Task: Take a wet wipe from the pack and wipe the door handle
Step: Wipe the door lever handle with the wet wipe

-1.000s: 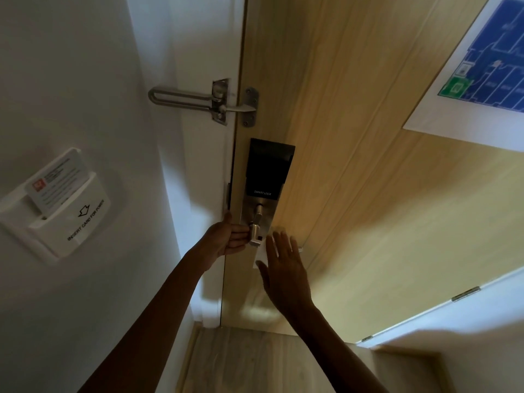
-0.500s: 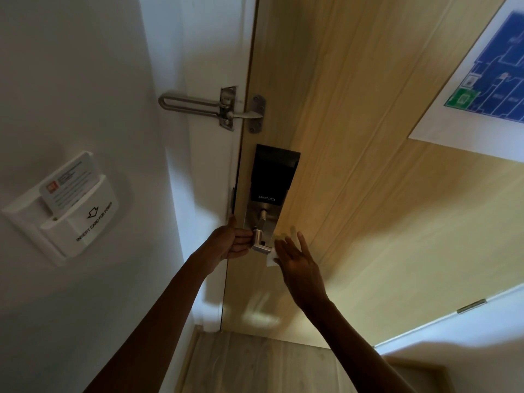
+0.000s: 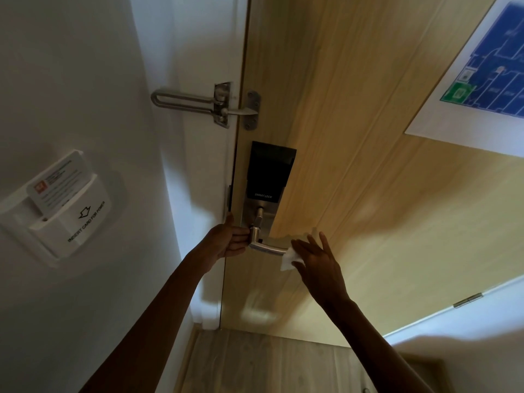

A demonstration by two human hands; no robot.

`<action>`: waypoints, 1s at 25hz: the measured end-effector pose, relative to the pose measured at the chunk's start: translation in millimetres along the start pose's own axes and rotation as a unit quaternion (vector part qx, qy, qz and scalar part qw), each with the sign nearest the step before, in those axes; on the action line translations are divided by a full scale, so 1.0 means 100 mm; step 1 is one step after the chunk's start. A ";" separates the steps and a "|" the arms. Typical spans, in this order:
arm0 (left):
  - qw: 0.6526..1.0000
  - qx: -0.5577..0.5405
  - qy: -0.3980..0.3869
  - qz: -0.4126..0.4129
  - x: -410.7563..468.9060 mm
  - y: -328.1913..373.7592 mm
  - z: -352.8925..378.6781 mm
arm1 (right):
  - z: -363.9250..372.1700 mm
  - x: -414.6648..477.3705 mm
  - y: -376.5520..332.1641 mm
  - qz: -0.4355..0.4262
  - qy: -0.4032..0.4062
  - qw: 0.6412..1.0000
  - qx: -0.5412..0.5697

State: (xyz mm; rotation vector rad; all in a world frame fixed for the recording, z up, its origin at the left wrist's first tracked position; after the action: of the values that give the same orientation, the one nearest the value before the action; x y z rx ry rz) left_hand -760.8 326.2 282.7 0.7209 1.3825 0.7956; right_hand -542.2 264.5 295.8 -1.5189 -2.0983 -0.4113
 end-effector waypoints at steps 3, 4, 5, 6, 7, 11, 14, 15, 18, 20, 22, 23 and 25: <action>1.000 -0.007 0.001 0.000 0.00 -0.01 0.00 | -0.11 -0.03 -0.15 0.045 0.039 0.997 0.044; 1.000 -0.011 0.000 -0.001 0.00 -0.01 -0.01 | -0.11 -0.05 -0.21 0.038 0.044 0.997 0.046; 1.000 -0.013 -0.003 -0.003 0.00 -0.01 -0.01 | -0.10 -0.05 -0.25 0.033 0.043 0.998 0.045; 1.000 -0.014 -0.006 -0.004 0.00 -0.01 -0.01 | -0.09 -0.05 -0.23 0.035 0.035 0.997 0.053; 1.000 -0.014 -0.008 -0.004 0.01 -0.01 -0.01 | -0.09 -0.02 -0.20 0.042 0.027 0.997 0.063; 1.000 -0.006 -0.008 0.000 0.00 0.01 -0.01 | -0.07 0.00 -0.05 0.055 0.002 0.995 0.080; 1.000 -0.007 -0.005 0.005 -0.01 0.00 -0.01 | 0.01 0.03 -0.10 0.050 -0.024 0.995 0.085; 1.000 -0.006 -0.004 0.007 -0.01 0.00 0.00 | 0.06 0.05 -0.16 0.026 -0.033 0.996 0.074; 1.000 -0.004 -0.001 0.005 -0.02 0.01 0.01 | 0.12 0.09 -0.22 -0.031 -0.049 0.997 0.056; 1.000 0.000 0.001 0.005 -0.03 0.01 0.02 | 0.12 0.08 -0.11 -0.022 -0.050 0.997 0.063; 1.000 0.004 0.007 0.008 -0.03 0.01 0.02 | 0.12 0.06 -0.09 -0.005 -0.048 0.997 0.066; 1.000 0.004 0.008 0.010 -0.02 0.01 0.01 | 0.12 0.08 -0.15 -0.009 -0.046 0.997 0.065; 1.000 0.004 0.007 0.010 -0.02 0.02 0.01 | 0.14 0.13 -0.29 -0.028 -0.040 0.997 0.065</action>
State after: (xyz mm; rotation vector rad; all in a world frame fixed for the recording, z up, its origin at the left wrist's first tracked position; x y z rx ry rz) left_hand -759.7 325.4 285.3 0.7368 1.3936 0.8133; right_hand -575.9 272.7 292.8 -1.4264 -2.1887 -0.2316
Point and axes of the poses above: each hand's wrist, its own x-axis towards the middle knuckle, its own z-axis out of the palm, y = z × x, the point moved 4 cm from there along x, towards the middle knuckle, and after that the axes turned 12 degrees about y, right-handed, at the moved point
